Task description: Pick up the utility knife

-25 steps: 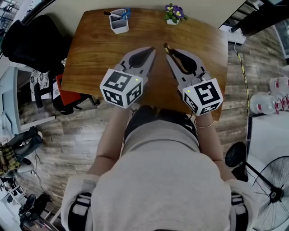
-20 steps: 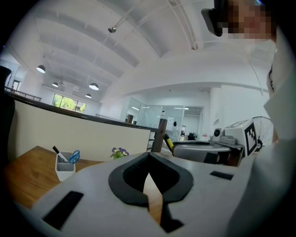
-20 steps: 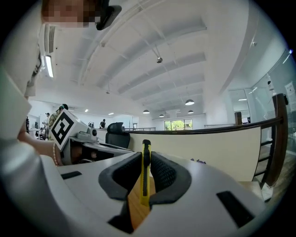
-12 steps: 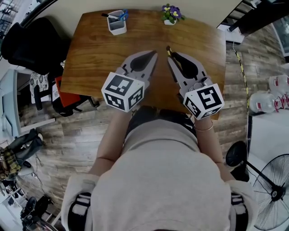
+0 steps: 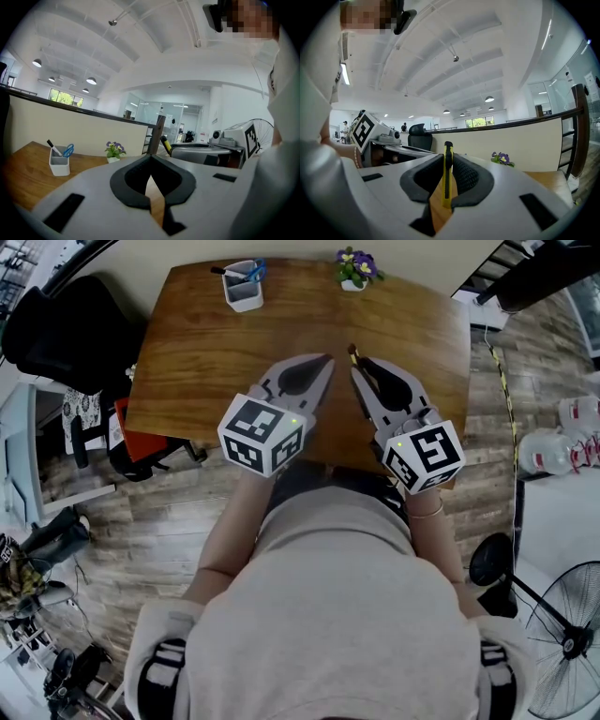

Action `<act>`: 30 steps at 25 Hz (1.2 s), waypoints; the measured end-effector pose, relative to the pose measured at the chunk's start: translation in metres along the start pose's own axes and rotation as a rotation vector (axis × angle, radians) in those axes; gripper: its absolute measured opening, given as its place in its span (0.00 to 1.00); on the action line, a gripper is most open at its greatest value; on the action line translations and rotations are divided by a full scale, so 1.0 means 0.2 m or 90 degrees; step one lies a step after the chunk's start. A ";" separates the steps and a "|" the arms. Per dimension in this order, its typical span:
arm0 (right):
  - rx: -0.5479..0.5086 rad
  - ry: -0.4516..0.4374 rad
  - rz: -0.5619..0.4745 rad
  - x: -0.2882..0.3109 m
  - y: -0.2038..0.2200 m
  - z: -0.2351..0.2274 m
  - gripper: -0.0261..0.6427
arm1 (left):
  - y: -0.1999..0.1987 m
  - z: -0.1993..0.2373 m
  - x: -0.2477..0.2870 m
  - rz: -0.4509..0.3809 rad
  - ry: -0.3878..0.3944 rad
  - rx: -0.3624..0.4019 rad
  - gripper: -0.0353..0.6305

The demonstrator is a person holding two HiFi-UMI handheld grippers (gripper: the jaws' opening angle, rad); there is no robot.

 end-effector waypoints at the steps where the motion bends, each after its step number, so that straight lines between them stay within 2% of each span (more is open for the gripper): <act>1: 0.004 0.000 0.001 0.00 0.01 0.00 0.15 | 0.00 0.00 0.00 0.001 0.000 -0.001 0.07; 13: 0.032 0.004 0.023 0.00 0.07 -0.01 0.15 | 0.06 0.04 0.02 0.037 0.009 -0.020 0.07; 30: 0.040 -0.002 0.030 0.02 0.09 -0.03 0.15 | 0.09 0.06 0.06 0.048 0.015 -0.038 0.07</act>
Point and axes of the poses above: the fingertips, and each gripper's own axes: x forward along the fingers, z to its left, y out of its underside, the point moved 10 cm from there along -x, backward along the fingers, and after that the axes turned 13 degrees about -x, right-handed, at the moved point
